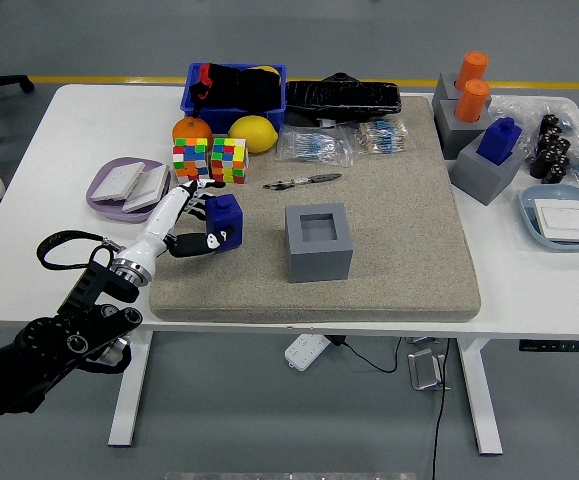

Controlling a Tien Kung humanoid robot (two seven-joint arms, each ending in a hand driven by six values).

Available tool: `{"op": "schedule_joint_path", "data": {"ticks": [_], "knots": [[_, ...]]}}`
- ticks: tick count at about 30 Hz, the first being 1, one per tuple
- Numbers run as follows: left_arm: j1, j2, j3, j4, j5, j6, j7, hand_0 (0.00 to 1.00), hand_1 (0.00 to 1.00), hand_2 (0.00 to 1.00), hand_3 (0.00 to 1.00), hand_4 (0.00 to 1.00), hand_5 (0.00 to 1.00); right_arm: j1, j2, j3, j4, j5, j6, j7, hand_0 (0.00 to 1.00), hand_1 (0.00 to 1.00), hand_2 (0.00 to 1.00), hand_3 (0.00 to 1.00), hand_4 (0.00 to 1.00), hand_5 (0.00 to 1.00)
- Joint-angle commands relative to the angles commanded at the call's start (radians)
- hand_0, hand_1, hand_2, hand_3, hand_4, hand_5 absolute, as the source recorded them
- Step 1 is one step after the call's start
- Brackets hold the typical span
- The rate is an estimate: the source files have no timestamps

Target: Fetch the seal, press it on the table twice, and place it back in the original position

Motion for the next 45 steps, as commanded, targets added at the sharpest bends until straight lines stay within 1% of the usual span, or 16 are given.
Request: {"op": "schedule_joint_path", "data": {"ticks": [11, 20, 24, 28, 32, 35, 39, 45], "knots": [[0.006, -0.006, 0.028, 0.018, -0.021, -0.002, -0.007, 0.482, 0.403, 0.365, 0.757, 0.641, 0.002, 0.001, 0.0, 0.004, 0.001, 0.0, 0.0, 0.0, 0.771, 0.685, 0.694, 0.626, 0.705, 0.356], [0.005, -0.001, 0.029, 0.009, -0.03, -0.004, -0.012, 0.482, 0.4, 0.365, 0.752, 0.64, 0.002, 0.001, 0.0, 0.003, 0.002, 0.001, 0.0, 0.0, 0.771, 0.685, 0.694, 0.626, 0.705, 0.356], [-0.006, 0.007, 0.008, -0.019, -0.014, -0.002, -0.012, 0.482, 0.4, 0.365, 0.752, 0.64, 0.002, 0.001, 0.002, 0.007, 0.003, 0.0, 0.0, 0.0, 0.771, 0.685, 0.694, 0.626, 0.705, 0.356], [-0.021, 0.016, -0.02, -0.064, 0.007, -0.004, -0.006, 0.482, 0.4, 0.366, 0.753, 0.641, 0.002, 0.0, 0.003, 0.011, 0.002, -0.001, 0.0, 0.0, 0.771, 0.685, 0.694, 0.626, 0.705, 0.356], [-0.041, 0.023, -0.04, -0.118, 0.028, -0.022, 0.015, 0.482, 0.405, 0.367, 0.754, 0.644, 0.002, -0.002, 0.004, 0.017, 0.001, -0.001, 0.0, -0.001, 0.771, 0.685, 0.694, 0.626, 0.705, 0.356], [-0.055, 0.026, -0.055, -0.161, 0.04, -0.027, 0.025, 0.482, 0.405, 0.367, 0.754, 0.644, 0.002, -0.003, 0.005, 0.022, 0.0, -0.002, 0.0, -0.001, 0.771, 0.685, 0.694, 0.626, 0.705, 0.356], [-0.084, 0.029, -0.081, -0.216, 0.054, -0.04, 0.044, 0.481, 0.405, 0.368, 0.754, 0.644, 0.002, 0.003, 0.003, 0.017, 0.001, -0.002, 0.001, -0.001, 0.771, 0.685, 0.694, 0.625, 0.705, 0.357], [-0.124, 0.032, -0.093, -0.287, 0.071, -0.076, 0.09, 0.481, 0.405, 0.369, 0.755, 0.646, 0.002, 0.002, -0.004, 0.016, 0.0, -0.003, -0.001, -0.001, 0.771, 0.685, 0.694, 0.626, 0.706, 0.357]]}}
